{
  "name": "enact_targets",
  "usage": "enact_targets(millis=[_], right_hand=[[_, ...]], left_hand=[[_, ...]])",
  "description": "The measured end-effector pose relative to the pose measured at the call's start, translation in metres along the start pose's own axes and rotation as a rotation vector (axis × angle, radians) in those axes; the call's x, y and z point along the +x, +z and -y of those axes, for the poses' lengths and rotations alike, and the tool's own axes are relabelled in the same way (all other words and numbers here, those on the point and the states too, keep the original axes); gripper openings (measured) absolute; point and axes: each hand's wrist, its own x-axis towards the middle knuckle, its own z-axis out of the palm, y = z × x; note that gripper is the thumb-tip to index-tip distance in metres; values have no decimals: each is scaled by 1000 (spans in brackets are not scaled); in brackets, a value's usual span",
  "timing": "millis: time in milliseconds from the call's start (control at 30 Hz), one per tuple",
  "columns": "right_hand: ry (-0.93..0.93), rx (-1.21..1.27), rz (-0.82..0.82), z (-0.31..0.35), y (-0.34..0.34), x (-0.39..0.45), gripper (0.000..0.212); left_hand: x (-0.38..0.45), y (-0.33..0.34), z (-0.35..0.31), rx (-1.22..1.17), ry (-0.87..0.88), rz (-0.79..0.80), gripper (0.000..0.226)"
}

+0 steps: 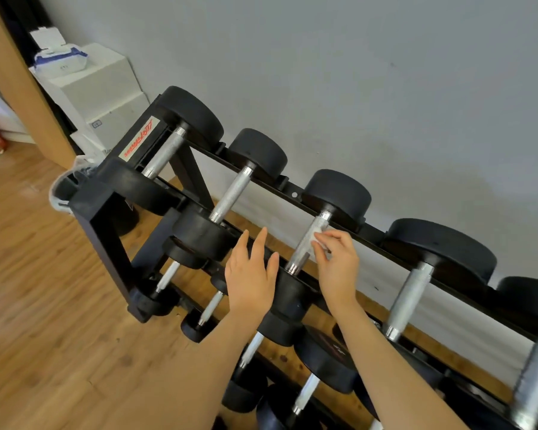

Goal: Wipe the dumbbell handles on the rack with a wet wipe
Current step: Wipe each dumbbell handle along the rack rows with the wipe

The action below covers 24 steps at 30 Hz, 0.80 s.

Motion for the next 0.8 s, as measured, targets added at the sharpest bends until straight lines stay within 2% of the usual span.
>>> enact_targets(millis=[200, 367, 633, 800], right_hand=[[169, 179, -102, -1, 4, 12, 23], [359, 341, -224, -6, 11, 18, 21], [332, 415, -332, -5, 38, 15, 26], [356, 451, -341, -4, 39, 6, 27]], left_hand=[[-12, 26, -22, 9, -75, -8, 54], [-15, 37, -24, 49, -90, -90, 58], [-17, 43, -21, 4, -33, -186, 60], [-18, 43, -22, 0, -32, -203, 58]])
